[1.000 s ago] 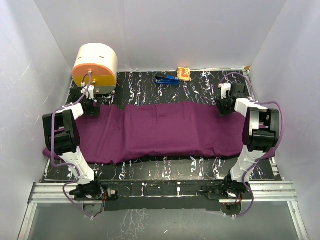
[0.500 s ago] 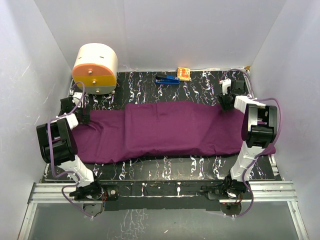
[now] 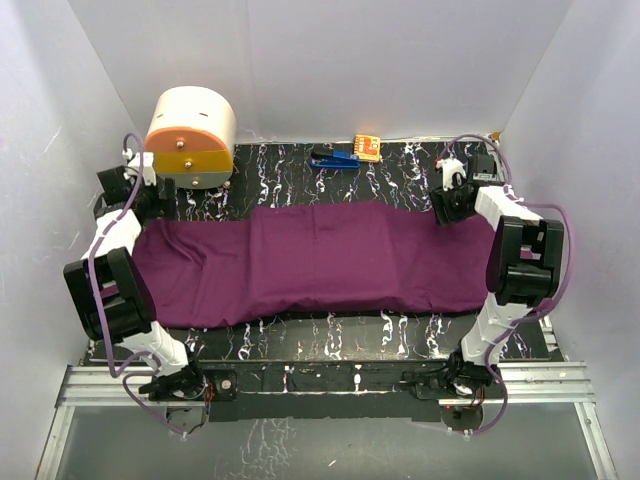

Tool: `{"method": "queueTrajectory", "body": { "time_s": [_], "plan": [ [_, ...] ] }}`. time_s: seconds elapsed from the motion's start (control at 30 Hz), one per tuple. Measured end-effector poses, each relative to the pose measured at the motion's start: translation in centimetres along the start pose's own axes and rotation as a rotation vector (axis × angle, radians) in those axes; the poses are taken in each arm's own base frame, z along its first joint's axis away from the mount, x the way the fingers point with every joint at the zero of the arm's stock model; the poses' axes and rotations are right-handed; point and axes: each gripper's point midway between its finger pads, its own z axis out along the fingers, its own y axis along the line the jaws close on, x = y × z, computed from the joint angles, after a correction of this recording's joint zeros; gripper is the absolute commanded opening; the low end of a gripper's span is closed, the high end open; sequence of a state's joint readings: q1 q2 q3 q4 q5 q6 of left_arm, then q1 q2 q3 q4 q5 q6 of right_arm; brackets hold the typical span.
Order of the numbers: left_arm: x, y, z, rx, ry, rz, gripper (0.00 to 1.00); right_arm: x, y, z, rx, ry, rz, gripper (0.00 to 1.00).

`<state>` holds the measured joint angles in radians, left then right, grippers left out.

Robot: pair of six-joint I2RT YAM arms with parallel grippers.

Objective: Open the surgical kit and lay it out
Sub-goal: Open the surgical kit at the center of the board.

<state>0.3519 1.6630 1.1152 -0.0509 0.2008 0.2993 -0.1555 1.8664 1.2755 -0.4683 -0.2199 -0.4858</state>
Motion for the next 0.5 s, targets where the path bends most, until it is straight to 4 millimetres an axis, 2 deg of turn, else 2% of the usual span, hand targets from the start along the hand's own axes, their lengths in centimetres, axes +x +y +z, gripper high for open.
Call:
{"method": "queueTrajectory", "body": {
  "time_s": [0.1, 0.2, 0.4, 0.5],
  "plan": [
    [-3.6, -2.8, -1.7, 0.159, -0.112, 0.009, 0.96, -2.0, 2.2, -1.8, -0.079, -0.061, -0.047, 0.56],
    [-5.7, -6.7, -2.9, 0.348, -0.176, 0.048, 0.96, -4.7, 4.5, -3.1, -0.159, -0.137, -0.108, 0.57],
    [-5.5, -17.2, -3.5, 0.707, -0.136, 0.149, 0.95, -7.4, 10.0, -3.8, -0.317, -0.192, -0.193, 0.59],
    [-4.6, -21.4, -3.4, 0.834, -0.098, 0.163, 0.94, -8.0, 13.0, -3.9, -0.376, -0.197, -0.226, 0.61]
  ]
}}
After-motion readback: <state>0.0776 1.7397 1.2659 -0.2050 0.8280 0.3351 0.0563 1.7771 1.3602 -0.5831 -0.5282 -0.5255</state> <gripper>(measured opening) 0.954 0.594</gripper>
